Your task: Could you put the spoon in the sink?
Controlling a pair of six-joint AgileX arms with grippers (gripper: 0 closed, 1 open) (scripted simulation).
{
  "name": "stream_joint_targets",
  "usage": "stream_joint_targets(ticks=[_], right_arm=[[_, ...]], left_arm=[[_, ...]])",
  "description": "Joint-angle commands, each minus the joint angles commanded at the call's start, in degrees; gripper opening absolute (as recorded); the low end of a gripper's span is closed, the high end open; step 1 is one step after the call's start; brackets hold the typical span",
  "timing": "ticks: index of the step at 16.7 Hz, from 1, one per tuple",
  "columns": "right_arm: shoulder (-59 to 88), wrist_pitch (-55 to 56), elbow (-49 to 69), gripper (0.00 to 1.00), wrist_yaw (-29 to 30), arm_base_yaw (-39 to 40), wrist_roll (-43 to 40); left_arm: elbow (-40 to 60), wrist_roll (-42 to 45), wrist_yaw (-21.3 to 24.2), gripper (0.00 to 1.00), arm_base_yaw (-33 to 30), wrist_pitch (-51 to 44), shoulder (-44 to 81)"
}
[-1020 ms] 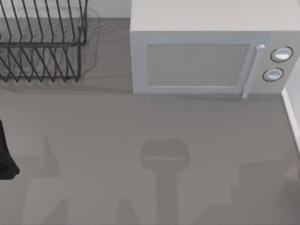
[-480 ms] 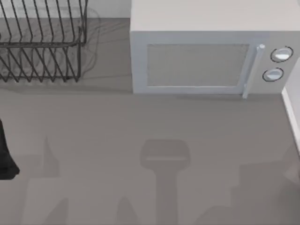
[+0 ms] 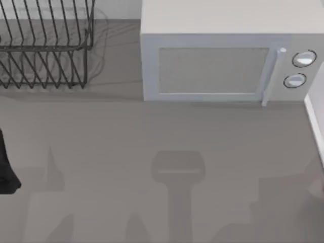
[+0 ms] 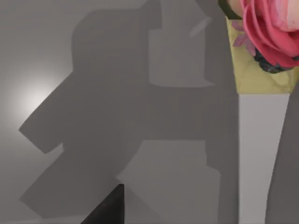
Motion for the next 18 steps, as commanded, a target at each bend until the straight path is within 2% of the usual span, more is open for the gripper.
stream_joint_targets(ticks=[2,3,10,11,14,18], right_arm=[[0.0,0.0,0.0,0.02,0.0,0.0,0.0],[0.0,0.0,0.0,0.0,0.0,0.0,0.0],[0.0,0.0,0.0,0.0,0.0,0.0,0.0],[-4.0,-5.4,2.2,0.0,-0.9,0.0,1.0],[-4.7,-7.7,4.1,0.0,-0.9,-0.1,0.9],[-8.1,-19.0,10.3,0.0,-1.0,-0.2,0.5]], left_arm=[[0.0,0.0,0.0,1.0,0.0,0.0,0.0],[0.0,0.0,0.0,1.0,0.0,0.0,0.0],[0.0,0.0,0.0,1.0,0.0,0.0,0.0],[0.0,0.0,0.0,1.0,0.0,0.0,0.0],[0.0,0.0,0.0,1.0,0.0,0.0,0.0],[0.0,0.0,0.0,1.0,0.0,0.0,0.0]])
